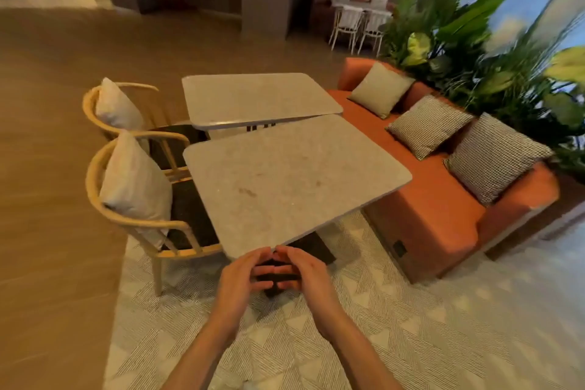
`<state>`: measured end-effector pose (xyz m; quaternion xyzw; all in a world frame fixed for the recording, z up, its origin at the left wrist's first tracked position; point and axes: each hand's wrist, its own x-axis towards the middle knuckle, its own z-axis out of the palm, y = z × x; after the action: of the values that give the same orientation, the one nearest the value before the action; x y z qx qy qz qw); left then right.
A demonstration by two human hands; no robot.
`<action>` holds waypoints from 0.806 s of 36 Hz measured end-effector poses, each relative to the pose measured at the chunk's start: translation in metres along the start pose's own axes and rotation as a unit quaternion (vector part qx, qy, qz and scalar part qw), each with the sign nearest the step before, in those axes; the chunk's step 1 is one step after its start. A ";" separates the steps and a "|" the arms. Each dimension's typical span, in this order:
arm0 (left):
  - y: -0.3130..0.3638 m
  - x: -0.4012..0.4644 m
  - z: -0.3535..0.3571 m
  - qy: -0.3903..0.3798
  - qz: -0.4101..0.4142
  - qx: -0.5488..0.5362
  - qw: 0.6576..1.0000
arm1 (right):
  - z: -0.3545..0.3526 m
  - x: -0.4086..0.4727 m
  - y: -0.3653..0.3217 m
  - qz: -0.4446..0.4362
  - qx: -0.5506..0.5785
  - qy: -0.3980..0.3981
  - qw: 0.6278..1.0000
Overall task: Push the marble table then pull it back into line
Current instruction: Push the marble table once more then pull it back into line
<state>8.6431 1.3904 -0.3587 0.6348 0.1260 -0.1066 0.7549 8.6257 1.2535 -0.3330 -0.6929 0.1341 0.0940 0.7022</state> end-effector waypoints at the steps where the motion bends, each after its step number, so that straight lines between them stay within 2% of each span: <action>1: -0.004 0.013 0.006 -0.011 -0.001 0.004 1.000 | -0.001 0.016 0.004 0.008 -0.004 -0.017 1.000; 7: -0.033 0.091 0.028 -0.014 -0.043 0.003 0.999 | -0.011 0.106 0.036 0.046 -0.024 -0.033 0.998; 13: -0.067 0.157 0.028 0.027 -0.083 -0.011 0.996 | -0.015 0.196 0.077 0.098 -0.078 -0.077 0.989; 15: -0.080 0.176 0.023 0.040 -0.083 0.032 0.995 | -0.014 0.223 0.093 0.091 -0.139 -0.098 0.981; 17: -0.101 0.196 0.014 0.063 -0.060 0.146 0.986 | -0.012 0.249 0.110 0.057 -0.248 -0.122 0.959; 19: -0.121 0.217 0.005 0.104 -0.031 0.278 0.955 | -0.013 0.275 0.124 -0.015 -0.415 -0.152 0.897; 21: -0.137 0.234 0.001 0.126 0.014 0.371 0.920 | -0.016 0.297 0.139 -0.117 -0.571 -0.180 0.793; 23: -0.152 0.251 -0.001 0.133 0.070 0.476 0.866 | -0.022 0.317 0.152 -0.201 -0.637 -0.188 0.720; 25: -0.164 0.266 0.001 0.146 0.109 0.556 0.811 | -0.028 0.334 0.163 -0.270 -0.649 -0.169 0.691; 29: -0.185 0.280 0.008 0.181 0.107 0.666 0.716 | -0.035 0.356 0.178 -0.334 -0.637 -0.129 0.682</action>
<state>8.8489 1.3509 -0.6207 0.9898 0.0885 0.0354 0.1062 8.9041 1.2029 -0.6156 -0.9528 -0.2911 0.0044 0.0861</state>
